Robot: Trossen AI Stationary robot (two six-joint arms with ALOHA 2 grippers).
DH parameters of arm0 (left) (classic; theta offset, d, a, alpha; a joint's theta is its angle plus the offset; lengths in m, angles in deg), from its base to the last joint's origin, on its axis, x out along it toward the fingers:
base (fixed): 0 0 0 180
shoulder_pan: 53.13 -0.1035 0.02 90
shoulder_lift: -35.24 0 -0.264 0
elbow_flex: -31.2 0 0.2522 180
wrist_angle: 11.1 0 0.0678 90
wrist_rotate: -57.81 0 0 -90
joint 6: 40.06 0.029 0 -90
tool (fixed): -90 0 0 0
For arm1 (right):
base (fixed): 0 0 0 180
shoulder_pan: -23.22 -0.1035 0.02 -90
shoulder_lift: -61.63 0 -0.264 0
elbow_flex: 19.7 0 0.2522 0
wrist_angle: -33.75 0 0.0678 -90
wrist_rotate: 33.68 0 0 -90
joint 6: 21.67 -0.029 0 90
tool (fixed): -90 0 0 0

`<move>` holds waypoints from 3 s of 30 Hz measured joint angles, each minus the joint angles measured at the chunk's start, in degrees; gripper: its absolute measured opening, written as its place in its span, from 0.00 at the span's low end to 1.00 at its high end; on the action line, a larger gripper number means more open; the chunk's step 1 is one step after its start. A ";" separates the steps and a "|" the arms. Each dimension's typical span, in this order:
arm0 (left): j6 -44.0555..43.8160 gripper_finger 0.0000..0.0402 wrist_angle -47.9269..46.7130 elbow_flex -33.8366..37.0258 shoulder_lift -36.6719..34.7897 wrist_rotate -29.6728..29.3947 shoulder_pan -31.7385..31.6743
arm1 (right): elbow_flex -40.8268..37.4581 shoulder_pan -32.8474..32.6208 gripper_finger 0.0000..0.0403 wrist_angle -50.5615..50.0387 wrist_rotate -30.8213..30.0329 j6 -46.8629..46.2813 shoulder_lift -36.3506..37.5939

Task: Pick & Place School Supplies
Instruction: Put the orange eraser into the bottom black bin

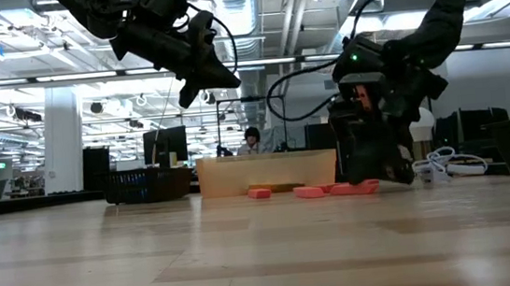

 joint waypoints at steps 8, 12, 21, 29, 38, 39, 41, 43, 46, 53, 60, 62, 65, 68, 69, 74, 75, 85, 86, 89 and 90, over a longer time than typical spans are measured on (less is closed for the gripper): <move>-0.37 0.00 0.46 0.00 0.00 0.04 0.00 | 0.03 3.70 0.00 0.61 0.41 0.24 5.87; -0.37 0.00 0.48 0.00 0.00 0.04 0.00 | 0.03 3.90 0.00 -1.07 0.39 0.91 5.36; -0.32 0.00 0.50 0.00 0.00 0.04 0.00 | 0.01 2.26 0.00 -0.49 0.83 1.43 0.30; -0.26 0.00 0.50 0.00 0.00 0.04 0.00 | -0.01 3.54 0.00 -0.53 0.62 2.08 0.18; -0.24 0.00 0.48 0.00 0.00 0.04 0.00 | 0.05 6.44 0.00 -2.86 0.52 5.06 0.27; -0.28 0.00 0.48 0.00 0.00 0.04 0.00 | 0.05 6.74 0.00 -3.33 0.47 5.33 0.27; -0.28 0.00 0.48 0.00 0.00 0.04 0.00 | 0.05 7.06 0.00 -3.99 0.23 5.85 0.25; -0.31 0.00 0.44 0.00 0.00 0.04 0.00 | 0.05 7.05 0.00 -4.52 0.26 6.58 0.25; -0.35 0.00 0.48 0.36 -0.02 0.04 0.00 | 0.05 7.37 0.00 -4.88 0.33 6.91 0.25; -0.47 0.00 0.41 2.86 -0.02 0.04 0.00 | 0.05 9.27 0.00 -4.90 -0.04 7.52 0.25; -1.81 0.00 0.82 3.96 -0.02 1.85 0.00 | 0.05 12.98 0.00 -4.82 -0.74 6.83 0.48; -1.81 0.00 0.96 3.96 -0.02 2.01 0.00 | 0.01 13.54 0.00 -3.98 -0.30 6.46 1.66; -1.71 0.00 1.59 3.96 -0.02 2.03 0.00 | 0.01 13.82 0.00 -1.55 1.17 5.13 4.86; -1.21 0.00 1.66 3.94 -0.02 2.01 0.00 | 0.03 13.62 0.02 -0.11 2.81 3.29 9.16; -0.82 0.00 1.76 3.96 -0.02 2.03 0.00 | 0.02 13.40 0.04 -0.05 3.51 2.34 10.75; 0.18 0.00 2.06 3.96 -0.02 2.01 -0.10 | 0.07 11.17 0.22 -2.60 3.13 -2.17 17.07; 0.24 0.00 2.15 3.96 -0.02 2.00 -0.11 | 0.07 10.55 0.26 -3.53 1.85 -2.47 18.07; 0.51 0.00 2.53 3.95 -0.02 2.93 -0.11 | 0.95 2.73 0.44 -19.77 -16.99 -3.65 19.22; 0.38 0.00 2.53 3.94 -0.02 3.21 -0.11 | 1.68 1.95 0.44 -21.11 -18.85 -3.63 19.22; 0.17 0.00 2.51 3.95 -0.02 3.50 -0.04 | 4.50 -0.14 0.44 -23.96 -22.91 -3.11 19.26; 0.13 0.00 2.53 3.95 -0.02 3.52 -0.04 | 5.58 -0.80 0.44 -25.60 -24.08 -2.73 19.26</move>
